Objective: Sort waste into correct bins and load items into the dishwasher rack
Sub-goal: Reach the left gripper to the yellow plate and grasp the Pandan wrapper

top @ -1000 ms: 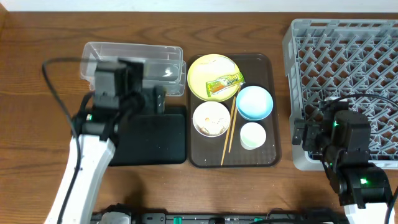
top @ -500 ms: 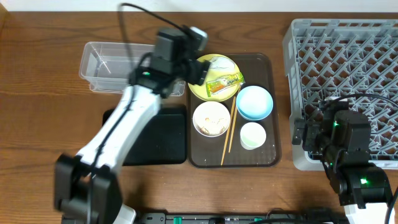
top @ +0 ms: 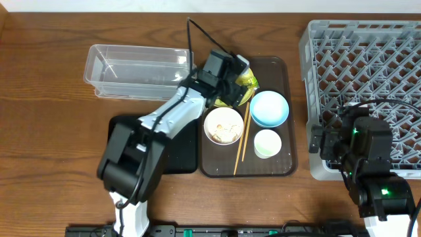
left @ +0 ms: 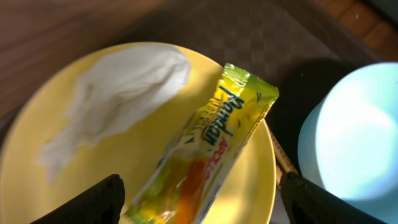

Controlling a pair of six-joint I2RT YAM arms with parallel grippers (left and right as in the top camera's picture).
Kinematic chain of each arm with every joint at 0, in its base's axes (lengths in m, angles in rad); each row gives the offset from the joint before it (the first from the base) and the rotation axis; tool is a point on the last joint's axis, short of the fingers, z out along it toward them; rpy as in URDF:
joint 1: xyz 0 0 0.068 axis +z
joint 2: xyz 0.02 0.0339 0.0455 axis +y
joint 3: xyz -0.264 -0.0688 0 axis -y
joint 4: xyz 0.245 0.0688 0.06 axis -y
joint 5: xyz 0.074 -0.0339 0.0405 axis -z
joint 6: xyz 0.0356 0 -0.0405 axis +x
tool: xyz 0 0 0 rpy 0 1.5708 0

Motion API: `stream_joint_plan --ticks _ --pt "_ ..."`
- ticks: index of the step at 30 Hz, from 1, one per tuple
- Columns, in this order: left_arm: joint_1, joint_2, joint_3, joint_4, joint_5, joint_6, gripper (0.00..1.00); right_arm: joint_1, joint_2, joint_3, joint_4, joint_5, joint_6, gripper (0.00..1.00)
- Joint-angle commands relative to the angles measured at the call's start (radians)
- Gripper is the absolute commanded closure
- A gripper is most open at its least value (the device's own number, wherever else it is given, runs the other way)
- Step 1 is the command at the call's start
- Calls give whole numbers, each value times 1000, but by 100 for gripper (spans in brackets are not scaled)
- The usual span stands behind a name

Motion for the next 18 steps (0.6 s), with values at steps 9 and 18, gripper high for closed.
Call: stream_joint_plan --ticks 9,18 --pt "-15 98 17 39 -6 8 30 7 -2 19 -4 -5 -13 1" --pt "-16 100 17 27 -6 8 81 7 -2 19 -4 -5 -13 1"
